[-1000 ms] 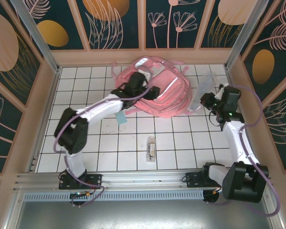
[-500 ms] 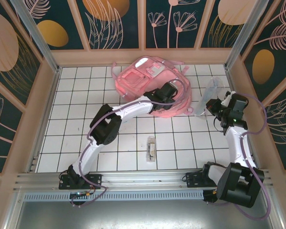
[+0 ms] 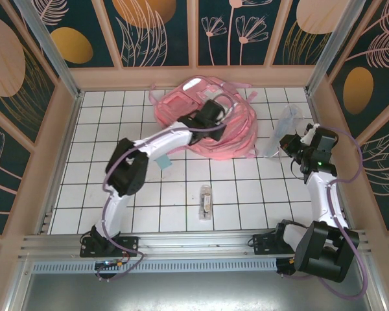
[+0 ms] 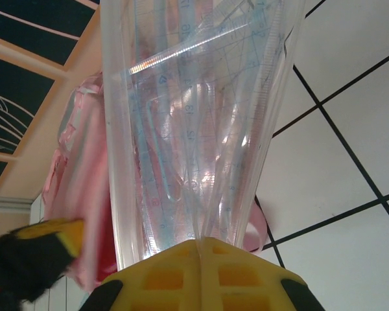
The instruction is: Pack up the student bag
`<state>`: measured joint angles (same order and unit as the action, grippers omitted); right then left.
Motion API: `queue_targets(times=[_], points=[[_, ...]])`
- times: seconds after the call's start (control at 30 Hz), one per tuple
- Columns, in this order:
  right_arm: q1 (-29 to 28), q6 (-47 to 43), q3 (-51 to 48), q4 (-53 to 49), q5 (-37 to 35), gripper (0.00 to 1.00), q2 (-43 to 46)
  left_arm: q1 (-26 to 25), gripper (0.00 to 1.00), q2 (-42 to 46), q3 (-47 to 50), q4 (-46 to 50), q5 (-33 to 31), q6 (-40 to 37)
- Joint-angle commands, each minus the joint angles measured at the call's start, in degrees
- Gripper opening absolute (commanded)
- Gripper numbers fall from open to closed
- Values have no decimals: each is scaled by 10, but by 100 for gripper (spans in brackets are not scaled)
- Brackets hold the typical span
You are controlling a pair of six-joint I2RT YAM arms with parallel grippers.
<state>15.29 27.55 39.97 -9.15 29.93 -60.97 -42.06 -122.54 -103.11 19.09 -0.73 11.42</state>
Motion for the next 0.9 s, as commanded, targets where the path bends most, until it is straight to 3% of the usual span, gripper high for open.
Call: queue_targets(times=[0.0, 0.27, 0.53, 0.87], points=[[-2, -12, 4, 30, 31, 0, -13, 45, 0, 78, 16, -63, 127, 76], [-114, 38, 13, 96, 25, 0, -82, 81, 0, 87, 22, -134, 299, 200], [-237, 134, 60, 266, 3, 0, -231, 82, 0, 102, 54, -207, 342, 263], [-304, 223, 179, 443, 19, 0, -433, 82, 0, 124, 104, -268, 353, 310]])
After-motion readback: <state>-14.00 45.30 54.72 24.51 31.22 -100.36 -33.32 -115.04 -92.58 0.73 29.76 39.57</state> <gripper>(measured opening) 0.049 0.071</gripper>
